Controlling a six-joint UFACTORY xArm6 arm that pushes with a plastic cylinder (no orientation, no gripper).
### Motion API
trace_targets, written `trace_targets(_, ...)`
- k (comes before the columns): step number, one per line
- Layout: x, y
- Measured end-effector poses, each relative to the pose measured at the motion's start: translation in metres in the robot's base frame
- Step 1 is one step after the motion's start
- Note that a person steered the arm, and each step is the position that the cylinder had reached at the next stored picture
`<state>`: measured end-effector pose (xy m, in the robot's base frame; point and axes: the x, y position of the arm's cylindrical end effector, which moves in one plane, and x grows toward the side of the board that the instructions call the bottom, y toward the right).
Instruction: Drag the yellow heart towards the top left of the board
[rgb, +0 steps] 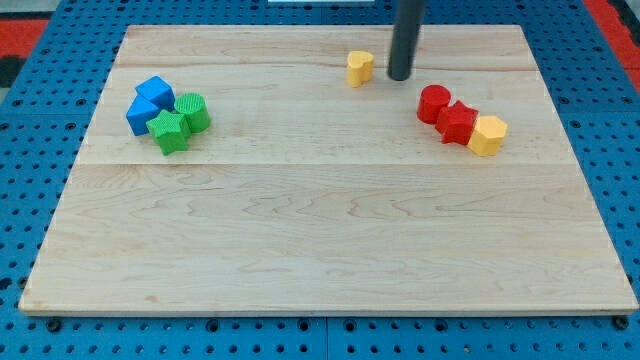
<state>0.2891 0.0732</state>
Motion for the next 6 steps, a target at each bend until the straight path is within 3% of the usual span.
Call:
trace_targets(1,-0.031,-0.081)
trace_targets(2,-0.041,-0.08)
trace_targets(4,-0.048,-0.251)
trace_targets(5,-0.049,-0.275)
trace_targets(6,-0.034,-0.184)
